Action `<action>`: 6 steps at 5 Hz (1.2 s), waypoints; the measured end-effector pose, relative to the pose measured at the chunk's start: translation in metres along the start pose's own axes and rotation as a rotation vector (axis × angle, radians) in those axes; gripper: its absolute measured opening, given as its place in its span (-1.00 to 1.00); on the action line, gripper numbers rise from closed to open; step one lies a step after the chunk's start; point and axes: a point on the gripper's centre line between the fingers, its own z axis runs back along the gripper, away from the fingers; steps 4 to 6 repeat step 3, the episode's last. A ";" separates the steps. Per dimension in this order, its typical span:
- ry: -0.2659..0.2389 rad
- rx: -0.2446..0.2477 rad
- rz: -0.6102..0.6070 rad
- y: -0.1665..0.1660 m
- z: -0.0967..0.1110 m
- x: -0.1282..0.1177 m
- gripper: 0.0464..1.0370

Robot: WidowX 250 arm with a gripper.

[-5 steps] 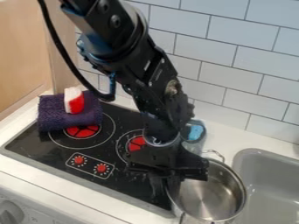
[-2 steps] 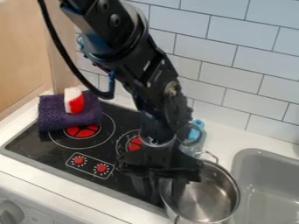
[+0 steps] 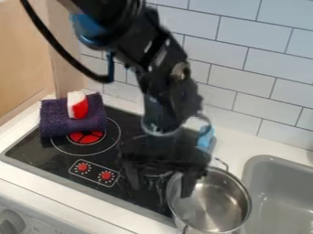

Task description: Move the silver pot to the bottom of the stove

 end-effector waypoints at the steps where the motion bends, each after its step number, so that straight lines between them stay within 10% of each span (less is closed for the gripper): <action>1: -0.058 -0.003 -0.008 0.000 0.019 0.006 0.92; 3: -0.154 0.001 -0.058 -0.002 0.053 0.013 0.92; 6: -0.154 0.001 -0.058 -0.002 0.053 0.013 0.92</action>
